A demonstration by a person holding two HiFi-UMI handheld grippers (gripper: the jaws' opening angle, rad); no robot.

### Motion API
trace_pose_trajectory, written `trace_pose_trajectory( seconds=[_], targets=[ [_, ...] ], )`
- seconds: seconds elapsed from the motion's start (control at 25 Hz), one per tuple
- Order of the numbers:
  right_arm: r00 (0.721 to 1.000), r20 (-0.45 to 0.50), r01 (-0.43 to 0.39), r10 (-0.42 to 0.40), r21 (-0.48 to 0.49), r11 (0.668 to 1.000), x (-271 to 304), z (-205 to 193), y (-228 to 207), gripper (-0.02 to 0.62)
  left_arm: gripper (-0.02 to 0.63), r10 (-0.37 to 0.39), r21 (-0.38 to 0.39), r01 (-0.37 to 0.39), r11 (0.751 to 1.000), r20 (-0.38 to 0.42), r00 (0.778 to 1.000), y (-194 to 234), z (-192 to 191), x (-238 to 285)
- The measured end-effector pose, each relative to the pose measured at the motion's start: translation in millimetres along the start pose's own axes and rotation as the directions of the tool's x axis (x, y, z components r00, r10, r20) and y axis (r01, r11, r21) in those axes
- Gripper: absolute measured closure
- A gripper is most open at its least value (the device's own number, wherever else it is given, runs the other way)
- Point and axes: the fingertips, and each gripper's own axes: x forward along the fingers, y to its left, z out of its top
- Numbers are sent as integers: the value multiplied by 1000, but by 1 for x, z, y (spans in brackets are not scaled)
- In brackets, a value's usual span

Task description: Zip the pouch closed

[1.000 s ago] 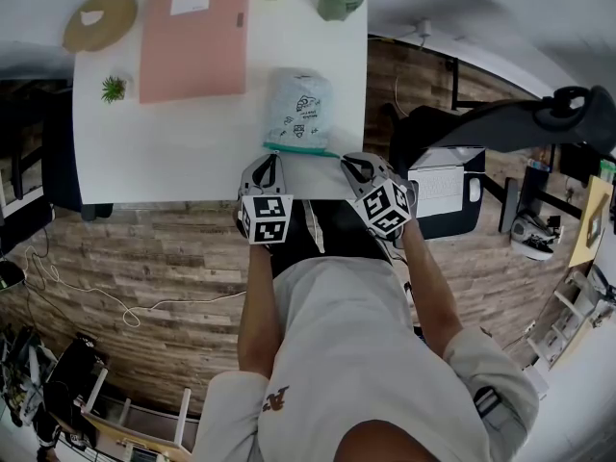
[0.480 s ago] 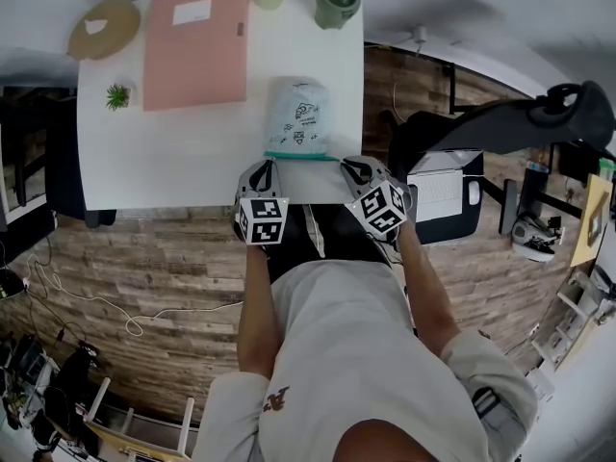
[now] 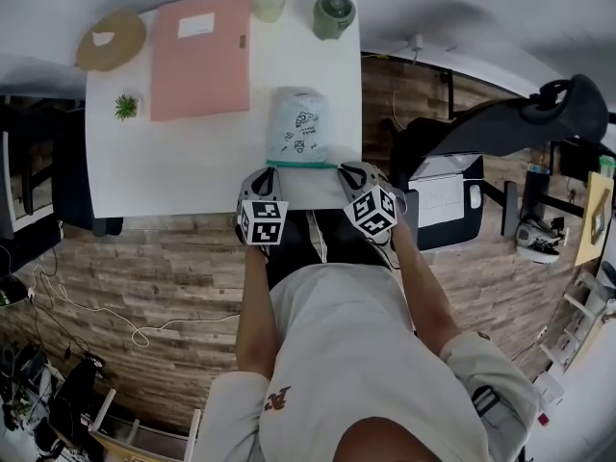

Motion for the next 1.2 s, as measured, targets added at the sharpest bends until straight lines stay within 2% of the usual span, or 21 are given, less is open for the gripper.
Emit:
trace_pose_trajectory(
  seconds=[0.2, 0.36, 0.52, 0.72, 0.84, 0.96, 1.2],
  targets=[
    [1000, -16, 3, -3, 18, 1000, 1, 1, 2, 542, 590, -11, 6, 11, 1000, -11, 1000, 3, -5, -3],
    [1000, 6, 14, -14, 60, 998, -4, 7, 3, 501, 552, -15, 0, 15, 1000, 2, 1000, 4, -4, -10],
    [996, 66, 51, -58, 103, 993, -18, 25, 0, 480, 500, 7, -3, -7, 1000, 78, 997, 11, 14, -29],
    [978, 150, 119, -145, 172, 978, -44, 53, -13, 462, 437, 36, 20, -41, 999, 204, 978, 18, 54, -60],
    [955, 217, 156, -202, 214, 964, -64, 74, -23, 435, 411, 37, 34, -48, 998, 273, 961, 20, 78, -77],
    [920, 291, 188, -261, 257, 948, -87, 97, -33, 408, 386, 36, 55, -58, 997, 343, 939, 21, 104, -99],
    [830, 414, 257, -373, 310, 915, -136, 145, -52, 352, 333, 33, 88, -85, 992, 484, 875, 24, 153, -142]
  ],
)
